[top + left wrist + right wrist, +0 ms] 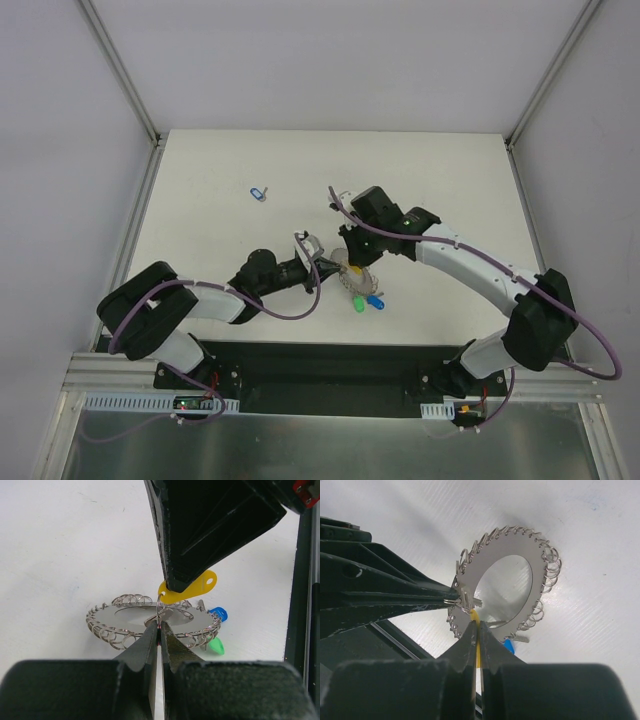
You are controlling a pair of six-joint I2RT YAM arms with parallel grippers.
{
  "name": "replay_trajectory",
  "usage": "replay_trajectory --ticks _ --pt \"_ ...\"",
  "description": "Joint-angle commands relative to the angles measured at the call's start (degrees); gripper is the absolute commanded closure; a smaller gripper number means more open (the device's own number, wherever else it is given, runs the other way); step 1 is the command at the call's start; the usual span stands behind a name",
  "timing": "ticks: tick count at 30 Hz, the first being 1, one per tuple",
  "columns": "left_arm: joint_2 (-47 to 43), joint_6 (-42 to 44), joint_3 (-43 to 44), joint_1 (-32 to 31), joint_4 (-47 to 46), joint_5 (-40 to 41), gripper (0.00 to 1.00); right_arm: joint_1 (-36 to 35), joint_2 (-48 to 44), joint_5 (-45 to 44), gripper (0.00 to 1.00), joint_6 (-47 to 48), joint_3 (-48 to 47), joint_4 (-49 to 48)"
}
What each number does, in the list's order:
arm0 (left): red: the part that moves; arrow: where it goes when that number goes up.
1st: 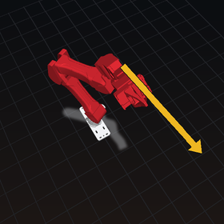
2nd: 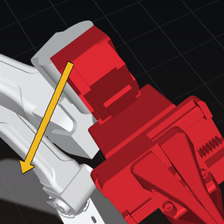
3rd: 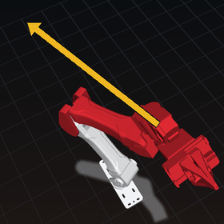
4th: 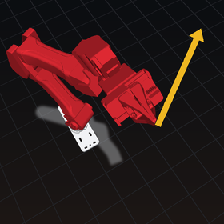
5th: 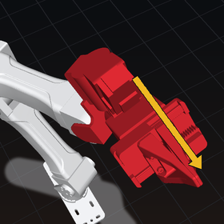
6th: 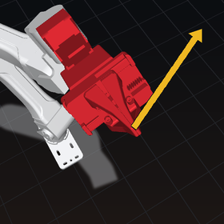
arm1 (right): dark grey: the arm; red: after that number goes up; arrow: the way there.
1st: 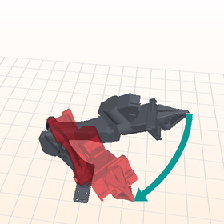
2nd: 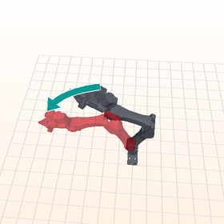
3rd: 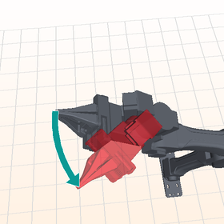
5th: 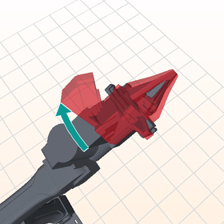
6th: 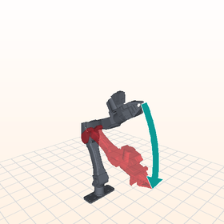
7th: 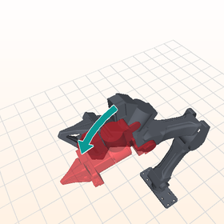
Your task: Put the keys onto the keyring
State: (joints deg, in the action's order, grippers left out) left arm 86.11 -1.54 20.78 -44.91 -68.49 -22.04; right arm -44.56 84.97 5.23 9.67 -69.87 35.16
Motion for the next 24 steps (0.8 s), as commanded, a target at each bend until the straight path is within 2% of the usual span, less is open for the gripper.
replay_trajectory --ticks 1,14,24 --pt "-3.6 -2.1 -0.7 0.6 2.7 1.6 1.00 2.4 -2.8 -4.9 0.99 1.2 1.8 -0.4" --pt "-6.8 -5.9 0.4 0.5 -3.9 -0.3 1.00 2.6 1.9 2.5 0.99 -0.4 5.0 -3.4" --pt "-11.1 -3.9 0.1 0.4 -3.4 0.8 1.00 4.1 4.2 5.9 0.99 -1.1 6.0 -4.9"
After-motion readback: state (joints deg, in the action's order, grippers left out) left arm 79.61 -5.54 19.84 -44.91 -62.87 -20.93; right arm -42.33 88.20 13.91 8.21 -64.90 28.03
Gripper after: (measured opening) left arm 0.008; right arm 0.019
